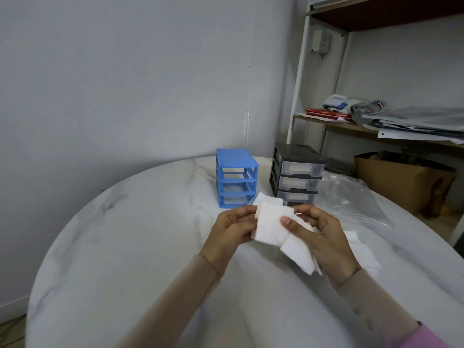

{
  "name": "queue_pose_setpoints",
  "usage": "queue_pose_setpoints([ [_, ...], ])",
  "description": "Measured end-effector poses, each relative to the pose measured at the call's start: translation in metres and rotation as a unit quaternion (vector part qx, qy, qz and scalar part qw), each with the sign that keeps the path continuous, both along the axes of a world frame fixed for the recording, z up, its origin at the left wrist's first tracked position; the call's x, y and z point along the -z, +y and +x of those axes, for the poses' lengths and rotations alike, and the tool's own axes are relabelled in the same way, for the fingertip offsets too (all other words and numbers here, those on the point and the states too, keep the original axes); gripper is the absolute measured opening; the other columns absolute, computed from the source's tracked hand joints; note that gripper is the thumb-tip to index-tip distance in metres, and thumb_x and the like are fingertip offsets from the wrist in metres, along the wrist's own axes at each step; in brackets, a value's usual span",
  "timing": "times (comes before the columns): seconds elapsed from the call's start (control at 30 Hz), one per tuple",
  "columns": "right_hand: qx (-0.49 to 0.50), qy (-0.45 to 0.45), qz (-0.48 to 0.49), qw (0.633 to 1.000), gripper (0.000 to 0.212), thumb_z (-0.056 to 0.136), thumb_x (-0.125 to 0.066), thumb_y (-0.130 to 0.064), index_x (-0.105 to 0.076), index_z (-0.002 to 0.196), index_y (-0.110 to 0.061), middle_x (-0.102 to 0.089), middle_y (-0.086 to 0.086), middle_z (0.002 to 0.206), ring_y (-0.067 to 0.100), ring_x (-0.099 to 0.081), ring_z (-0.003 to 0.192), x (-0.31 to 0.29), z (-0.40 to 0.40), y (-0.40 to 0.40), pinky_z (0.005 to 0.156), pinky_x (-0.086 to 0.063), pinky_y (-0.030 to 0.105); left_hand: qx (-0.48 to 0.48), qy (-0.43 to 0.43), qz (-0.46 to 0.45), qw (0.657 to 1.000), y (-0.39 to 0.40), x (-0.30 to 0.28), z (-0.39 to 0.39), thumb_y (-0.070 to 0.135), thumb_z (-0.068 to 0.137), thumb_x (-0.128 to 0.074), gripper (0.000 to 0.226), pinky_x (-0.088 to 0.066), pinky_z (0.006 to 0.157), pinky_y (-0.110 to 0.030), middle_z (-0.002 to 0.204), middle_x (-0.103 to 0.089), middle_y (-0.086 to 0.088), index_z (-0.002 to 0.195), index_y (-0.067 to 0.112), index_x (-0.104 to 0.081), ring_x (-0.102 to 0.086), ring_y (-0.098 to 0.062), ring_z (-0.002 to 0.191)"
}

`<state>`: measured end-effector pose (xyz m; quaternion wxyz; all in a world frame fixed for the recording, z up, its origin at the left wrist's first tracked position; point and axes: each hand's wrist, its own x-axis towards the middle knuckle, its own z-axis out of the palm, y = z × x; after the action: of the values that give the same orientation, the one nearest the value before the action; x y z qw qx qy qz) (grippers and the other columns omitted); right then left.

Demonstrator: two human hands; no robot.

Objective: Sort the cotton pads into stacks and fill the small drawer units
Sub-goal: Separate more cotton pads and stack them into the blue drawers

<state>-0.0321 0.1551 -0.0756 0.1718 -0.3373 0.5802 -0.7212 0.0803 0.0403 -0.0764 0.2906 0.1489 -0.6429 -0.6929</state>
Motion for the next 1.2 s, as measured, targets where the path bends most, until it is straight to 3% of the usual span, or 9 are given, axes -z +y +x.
queue_pose_setpoints([
  [0.23, 0.029, 0.029, 0.03, 0.999, 0.021, 0.071, -0.076, -0.008, -0.063, 0.087, -0.013, -0.065, 0.006, 0.072, 0.011, -0.062, 0.066, 0.001, 0.0, 0.001, 0.061, -0.054, 0.031, -0.001, -0.017, 0.039, 0.999, 0.001, -0.001, -0.002, -0.002, 0.09, -0.045, 0.029, -0.055, 0.072, -0.022, 0.09, -0.072, -0.005, 0.097, 0.014, -0.068, -0.068, -0.015, 0.081],
  [0.4, 0.035, 0.054, 0.027, 0.998, 0.019, 0.072, -0.075, -0.005, -0.062, 0.084, -0.013, -0.065, 0.004, 0.068, 0.008, -0.061, 0.063, 0.0, 0.0, 0.0, 0.057, -0.053, 0.024, 0.009, 0.004, 0.047, 0.999, 0.006, 0.0, -0.003, 0.018, 0.091, -0.054, 0.017, -0.056, 0.072, -0.023, 0.093, -0.072, -0.003, 0.099, 0.012, -0.068, -0.069, -0.014, 0.086],
  [0.57, 0.038, 0.095, 0.034, 0.994, 0.012, 0.074, -0.073, -0.009, -0.063, 0.078, -0.014, -0.065, -0.008, 0.066, 0.002, -0.058, 0.065, 0.004, -0.004, 0.0, 0.06, -0.048, 0.017, -0.024, 0.025, 0.02, 0.999, 0.004, 0.003, -0.003, 0.004, 0.086, -0.06, 0.027, -0.056, 0.069, -0.021, 0.093, -0.07, -0.012, 0.112, -0.003, -0.062, -0.069, -0.01, 0.077],
  [0.8, 0.04, 0.027, -0.008, 0.999, 0.025, 0.093, -0.05, -0.02, -0.059, 0.078, -0.002, -0.061, 0.0, 0.061, 0.002, -0.056, 0.051, -0.002, 0.001, 0.002, 0.047, -0.046, 0.016, -0.111, 0.059, 0.015, 0.992, -0.004, 0.008, -0.002, -0.004, 0.091, -0.051, 0.022, -0.049, 0.056, -0.02, 0.081, -0.061, -0.005, 0.092, 0.014, -0.038, -0.06, -0.007, 0.066],
  [0.9, 0.046, 0.0, -0.026, 0.999, 0.025, 0.096, -0.042, -0.014, -0.06, 0.095, 0.004, -0.064, 0.009, 0.078, -0.001, -0.059, 0.05, -0.002, 0.002, 0.003, 0.05, -0.047, 0.026, -0.112, 0.07, -0.076, 0.988, -0.004, 0.01, -0.003, -0.01, 0.09, -0.045, 0.028, -0.041, 0.059, -0.016, 0.071, -0.055, 0.005, 0.072, 0.012, -0.047, -0.05, -0.005, 0.068],
  [1.0, 0.052, -0.009, -0.013, 0.999, 0.033, 0.098, -0.041, -0.013, -0.052, 0.108, 0.016, -0.05, 0.011, 0.108, 0.019, -0.059, 0.071, 0.0, 0.0, 0.001, 0.067, -0.046, 0.029, -0.071, 0.056, -0.124, 0.988, 0.004, 0.009, -0.003, -0.009, 0.089, -0.045, 0.037, -0.039, 0.066, -0.009, 0.067, -0.063, 0.014, 0.064, 0.012, -0.063, -0.056, 0.002, 0.07],
  [1.03, 0.057, 0.002, -0.011, 0.998, 0.035, 0.097, -0.041, -0.017, -0.052, 0.104, 0.016, -0.057, 0.017, 0.077, 0.017, -0.055, 0.067, 0.001, 0.001, 0.0, 0.061, -0.046, 0.023, -0.055, 0.051, -0.123, 0.99, 0.007, 0.01, -0.004, -0.005, 0.089, -0.046, 0.035, -0.04, 0.067, -0.008, 0.072, -0.067, 0.014, 0.067, 0.013, -0.067, -0.058, 0.002, 0.075],
  [1.07, 0.058, 0.016, -0.006, 0.998, 0.039, 0.096, -0.042, -0.022, -0.05, 0.099, 0.017, -0.042, -0.004, 0.079, 0.012, -0.051, 0.067, 0.001, 0.003, -0.001, 0.06, -0.043, 0.019, -0.036, 0.047, -0.116, 0.992, 0.011, 0.01, -0.004, 0.002, 0.09, -0.05, 0.031, -0.042, 0.069, -0.009, 0.076, -0.069, 0.014, 0.07, 0.015, -0.07, -0.059, 0.002, 0.078],
  [1.2, 0.049, 0.056, 0.018, 0.997, 0.043, 0.09, -0.043, -0.037, -0.051, 0.086, 0.005, -0.055, 0.009, 0.077, 0.015, -0.049, 0.073, 0.0, 0.01, -0.001, 0.07, -0.041, 0.033, 0.038, 0.027, -0.121, 0.991, 0.022, 0.01, -0.006, 0.025, 0.078, -0.071, 0.02, -0.042, 0.063, -0.01, 0.063, -0.065, 0.014, 0.058, 0.024, -0.068, -0.058, 0.003, 0.065],
])
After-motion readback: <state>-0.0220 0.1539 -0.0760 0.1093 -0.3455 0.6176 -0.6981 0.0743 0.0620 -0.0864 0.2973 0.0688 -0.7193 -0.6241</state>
